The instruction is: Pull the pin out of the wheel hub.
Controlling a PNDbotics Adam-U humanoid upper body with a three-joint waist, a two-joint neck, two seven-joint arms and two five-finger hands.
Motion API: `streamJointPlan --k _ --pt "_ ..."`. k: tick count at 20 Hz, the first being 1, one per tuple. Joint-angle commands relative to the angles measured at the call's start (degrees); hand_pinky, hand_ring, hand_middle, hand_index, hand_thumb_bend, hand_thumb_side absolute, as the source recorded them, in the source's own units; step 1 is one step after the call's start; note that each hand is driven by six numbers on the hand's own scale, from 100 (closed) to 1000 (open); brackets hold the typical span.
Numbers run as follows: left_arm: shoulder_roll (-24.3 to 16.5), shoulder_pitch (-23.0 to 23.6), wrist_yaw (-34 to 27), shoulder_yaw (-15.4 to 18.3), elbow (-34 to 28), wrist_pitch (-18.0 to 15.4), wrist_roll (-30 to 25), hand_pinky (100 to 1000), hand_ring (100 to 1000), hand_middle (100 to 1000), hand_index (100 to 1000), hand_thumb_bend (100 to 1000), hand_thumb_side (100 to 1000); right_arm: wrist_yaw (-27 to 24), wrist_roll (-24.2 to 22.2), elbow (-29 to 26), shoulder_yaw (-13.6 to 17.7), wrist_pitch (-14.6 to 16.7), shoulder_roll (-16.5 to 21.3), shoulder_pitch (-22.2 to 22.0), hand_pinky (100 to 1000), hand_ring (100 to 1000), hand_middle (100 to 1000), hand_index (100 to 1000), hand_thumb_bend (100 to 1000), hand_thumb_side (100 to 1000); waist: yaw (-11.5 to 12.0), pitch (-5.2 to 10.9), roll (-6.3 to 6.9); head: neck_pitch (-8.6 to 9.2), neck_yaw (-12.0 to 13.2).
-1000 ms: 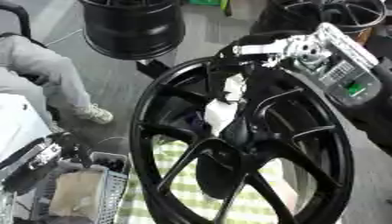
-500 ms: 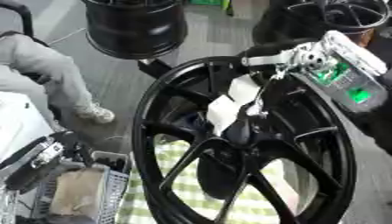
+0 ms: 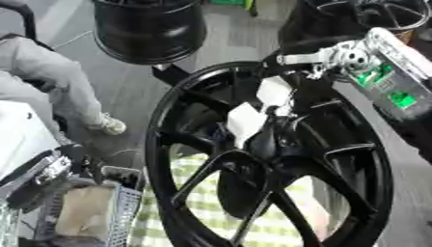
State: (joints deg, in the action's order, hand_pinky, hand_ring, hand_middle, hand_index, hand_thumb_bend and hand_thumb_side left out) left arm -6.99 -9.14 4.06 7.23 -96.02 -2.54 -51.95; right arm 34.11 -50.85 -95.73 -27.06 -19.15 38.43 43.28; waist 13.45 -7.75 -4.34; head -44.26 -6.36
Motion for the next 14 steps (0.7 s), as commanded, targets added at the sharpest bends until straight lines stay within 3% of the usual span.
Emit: streamJointPlan --k 1,8,14 --pt "-0.6 -0.8 0.1 0.0 -1.3 0.1 0.0 609 490 645 742 100 891 -0.3 -1.1 0.6 0.1 -1.0 1.8 0.3 655 449 851 934 369 293 0.0 0.64 0.31 0.15 0.2" --pt "-0.6 -0.9 0.1 0.1 -1.4 0.1 0.0 609 490 645 742 100 890 -1.5 -1.1 1.1 -0.5 -0.5 2.4 -0.9 653 450 846 931 397 355 -0.1 0.52 0.35 0.15 0.5" --pt "-0.7 -0.9 0.1 0.1 -1.3 0.1 0.0 608 491 645 742 100 891 -2.2 -1.1 -0.3 -0.2 -1.2 3.0 -1.1 648 441 821 902 358 358 -0.3 0.52 0.35 0.15 0.6"
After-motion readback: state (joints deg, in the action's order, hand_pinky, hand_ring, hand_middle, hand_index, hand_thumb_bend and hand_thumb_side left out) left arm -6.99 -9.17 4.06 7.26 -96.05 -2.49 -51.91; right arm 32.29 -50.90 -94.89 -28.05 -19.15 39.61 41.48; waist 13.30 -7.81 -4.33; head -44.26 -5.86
